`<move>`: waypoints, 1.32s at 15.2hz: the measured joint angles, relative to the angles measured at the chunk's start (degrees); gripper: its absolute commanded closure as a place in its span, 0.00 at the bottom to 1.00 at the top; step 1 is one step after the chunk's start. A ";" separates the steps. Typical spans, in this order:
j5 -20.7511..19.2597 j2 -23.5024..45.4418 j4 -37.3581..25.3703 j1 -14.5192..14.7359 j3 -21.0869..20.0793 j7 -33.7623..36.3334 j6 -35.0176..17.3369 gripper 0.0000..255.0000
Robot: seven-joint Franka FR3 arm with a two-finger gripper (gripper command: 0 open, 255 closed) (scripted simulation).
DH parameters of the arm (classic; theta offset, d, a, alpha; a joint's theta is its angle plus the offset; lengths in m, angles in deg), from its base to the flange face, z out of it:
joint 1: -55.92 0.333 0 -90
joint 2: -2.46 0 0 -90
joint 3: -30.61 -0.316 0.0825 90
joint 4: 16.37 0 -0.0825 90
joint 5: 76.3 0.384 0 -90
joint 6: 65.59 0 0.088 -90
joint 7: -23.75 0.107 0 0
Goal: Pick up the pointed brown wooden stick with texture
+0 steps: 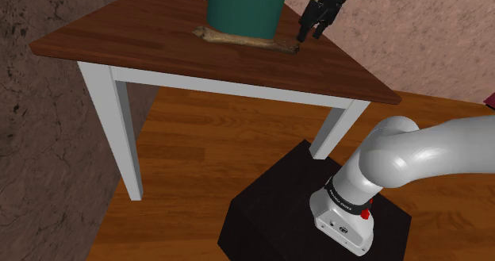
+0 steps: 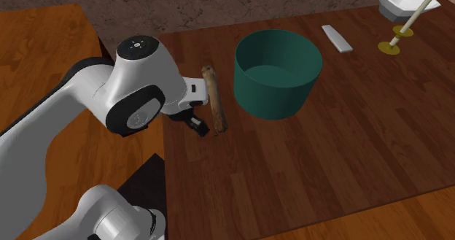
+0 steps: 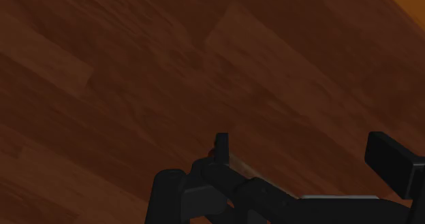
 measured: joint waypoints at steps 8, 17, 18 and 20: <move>-3.26 17.16 -12.54 5.39 2.00 -15.70 0.47 0.00; -7.06 37.65 -28.90 10.97 0.35 -35.54 2.75 0.00; -7.19 37.92 -28.45 11.10 0.24 -35.90 2.21 0.00; -7.29 38.59 -27.73 11.16 0.22 -36.11 0.95 0.00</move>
